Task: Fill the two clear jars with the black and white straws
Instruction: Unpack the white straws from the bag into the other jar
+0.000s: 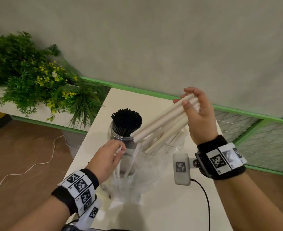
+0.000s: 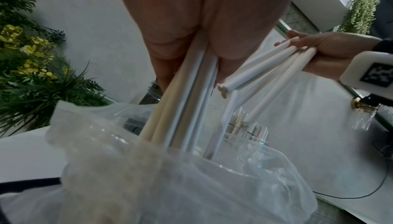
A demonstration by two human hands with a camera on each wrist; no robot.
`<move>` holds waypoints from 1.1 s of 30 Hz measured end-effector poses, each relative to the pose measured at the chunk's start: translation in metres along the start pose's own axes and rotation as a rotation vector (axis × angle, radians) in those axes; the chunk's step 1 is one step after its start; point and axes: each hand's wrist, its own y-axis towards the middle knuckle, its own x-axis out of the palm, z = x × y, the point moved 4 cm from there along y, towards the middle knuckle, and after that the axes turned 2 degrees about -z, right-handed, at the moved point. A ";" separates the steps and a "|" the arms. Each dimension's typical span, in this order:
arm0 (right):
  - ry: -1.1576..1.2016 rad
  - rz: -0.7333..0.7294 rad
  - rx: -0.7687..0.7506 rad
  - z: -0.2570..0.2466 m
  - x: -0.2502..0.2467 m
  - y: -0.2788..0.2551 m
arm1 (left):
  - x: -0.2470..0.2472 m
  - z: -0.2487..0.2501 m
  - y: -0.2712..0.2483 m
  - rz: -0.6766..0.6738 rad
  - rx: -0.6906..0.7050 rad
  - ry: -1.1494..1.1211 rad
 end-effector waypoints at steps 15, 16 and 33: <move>-0.206 0.133 -0.038 0.019 -0.065 0.025 | -0.002 0.004 -0.001 0.014 0.005 0.021; -0.239 0.135 -0.021 0.027 -0.066 0.024 | -0.002 0.004 -0.001 0.015 0.004 0.021; -0.695 -0.376 0.082 0.108 -0.009 0.005 | -0.004 0.004 0.001 0.013 -0.016 -0.008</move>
